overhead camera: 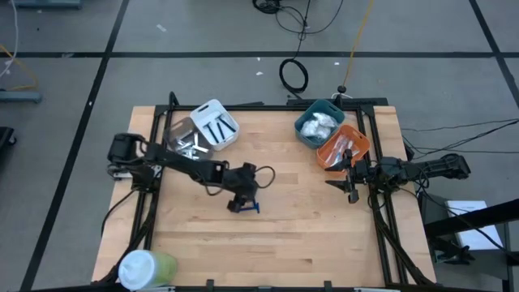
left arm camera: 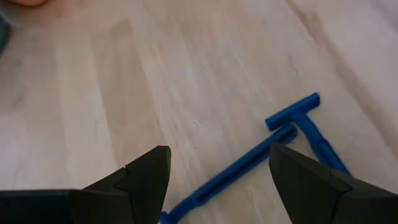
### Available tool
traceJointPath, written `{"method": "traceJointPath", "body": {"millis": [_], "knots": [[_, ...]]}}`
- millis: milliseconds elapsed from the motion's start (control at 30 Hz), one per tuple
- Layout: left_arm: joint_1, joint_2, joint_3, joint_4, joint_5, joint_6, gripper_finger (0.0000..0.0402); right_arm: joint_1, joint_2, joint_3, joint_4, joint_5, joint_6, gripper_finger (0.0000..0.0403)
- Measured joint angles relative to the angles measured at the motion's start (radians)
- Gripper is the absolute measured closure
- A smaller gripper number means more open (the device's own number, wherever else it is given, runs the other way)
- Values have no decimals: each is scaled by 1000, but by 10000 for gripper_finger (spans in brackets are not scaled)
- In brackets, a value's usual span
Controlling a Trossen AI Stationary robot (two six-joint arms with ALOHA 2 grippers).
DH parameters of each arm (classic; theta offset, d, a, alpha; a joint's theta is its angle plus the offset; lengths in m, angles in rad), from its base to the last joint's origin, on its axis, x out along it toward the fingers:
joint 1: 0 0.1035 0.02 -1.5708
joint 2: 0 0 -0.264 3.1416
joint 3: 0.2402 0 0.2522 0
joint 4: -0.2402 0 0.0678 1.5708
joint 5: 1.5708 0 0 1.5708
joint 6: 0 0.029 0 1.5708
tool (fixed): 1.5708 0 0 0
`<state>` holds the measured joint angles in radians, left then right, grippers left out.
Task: Pick & Place Travel size toiletries
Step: Put the top blue razor into the white bin
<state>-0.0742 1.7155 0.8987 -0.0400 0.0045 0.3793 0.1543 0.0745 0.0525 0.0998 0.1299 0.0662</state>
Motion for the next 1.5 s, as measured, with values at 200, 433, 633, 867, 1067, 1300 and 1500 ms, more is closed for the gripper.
{"method": "traceJointPath", "body": {"millis": [200, 433, 633, 867, 1067, 1300, 1500], "knots": [[1, 97, 59, -32, -6, 56, 133, 0, 0, 0, 0, 0, 0, 211], [14, 136, 67, -73, -70, 1, 133, 0, 0, 0, 0, 0, 0, 211], [56, 140, 66, -77, -183, -109, 133, 0, 0, 0, 0, 0, 0, 211], [125, 141, 64, -94, -204, -357, 133, 0, 0, 0, 0, 0, 0, 211], [185, 141, 63, -140, -152, -614, 133, 0, 0, 0, 0, 0, 0, 211], [226, 139, 65, -177, -93, -851, 133, 0, 0, 0, 0, 0, 0, 211], [217, 142, 61, -87, -57, -679, 133, 0, 0, 0, 0, 0, 0, 211]]}}
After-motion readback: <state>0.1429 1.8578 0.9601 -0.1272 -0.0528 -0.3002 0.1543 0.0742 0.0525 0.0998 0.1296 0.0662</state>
